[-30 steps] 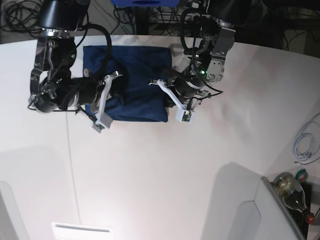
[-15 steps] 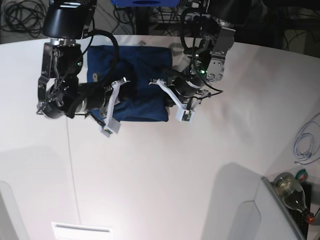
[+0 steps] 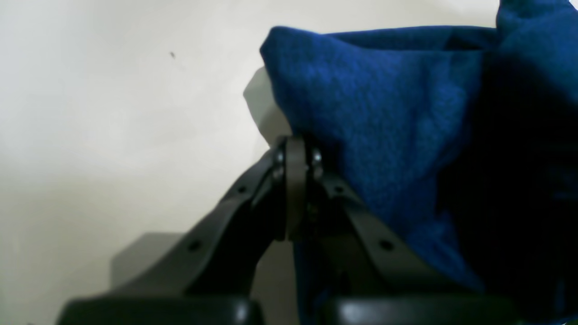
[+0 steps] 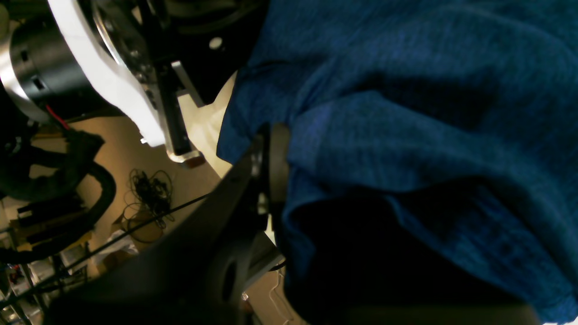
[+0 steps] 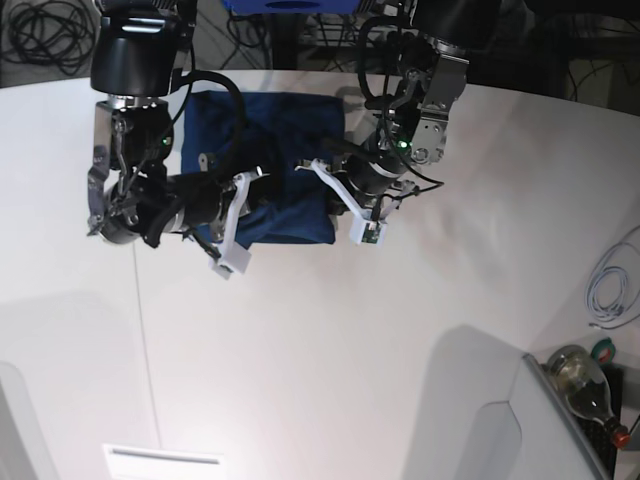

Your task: Layout the t-shirt on the table in an organized manner, then fold the t-shirt properly

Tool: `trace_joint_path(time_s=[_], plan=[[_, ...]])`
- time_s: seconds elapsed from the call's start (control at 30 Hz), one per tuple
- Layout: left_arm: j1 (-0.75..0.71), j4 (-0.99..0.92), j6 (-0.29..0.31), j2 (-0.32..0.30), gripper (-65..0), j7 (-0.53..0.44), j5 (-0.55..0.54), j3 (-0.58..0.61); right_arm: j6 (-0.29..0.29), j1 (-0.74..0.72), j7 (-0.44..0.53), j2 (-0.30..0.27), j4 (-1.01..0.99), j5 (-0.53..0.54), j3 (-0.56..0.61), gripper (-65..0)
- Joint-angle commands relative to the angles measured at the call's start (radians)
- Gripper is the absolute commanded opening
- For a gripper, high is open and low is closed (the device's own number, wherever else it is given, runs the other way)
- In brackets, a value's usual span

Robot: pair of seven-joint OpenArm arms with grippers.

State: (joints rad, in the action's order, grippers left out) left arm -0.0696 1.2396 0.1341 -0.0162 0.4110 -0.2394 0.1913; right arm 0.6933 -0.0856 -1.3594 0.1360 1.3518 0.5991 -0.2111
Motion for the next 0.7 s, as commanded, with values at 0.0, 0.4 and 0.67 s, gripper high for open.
trace_joint_path(time_s=[0.0,0.4,0.67], plan=[[0.011,0.019,0.008,0.008,-65.0,-0.016,-0.008,0.0,0.005,-0.019,0.018,0.006,0.01,0.028,0.002,-64.2],[-0.101,0.193,0.005,-0.133,-65.0,-0.01,-0.01,-0.017,0.005,-0.035,0.025,0.004,0.005,0.028,0.002,-63.5],[-0.289,0.378,0.009,-0.176,-65.0,0.144,-0.005,-0.422,0.005,-0.053,0.025,0.004,-0.073,0.028,-0.001,-49.7]])
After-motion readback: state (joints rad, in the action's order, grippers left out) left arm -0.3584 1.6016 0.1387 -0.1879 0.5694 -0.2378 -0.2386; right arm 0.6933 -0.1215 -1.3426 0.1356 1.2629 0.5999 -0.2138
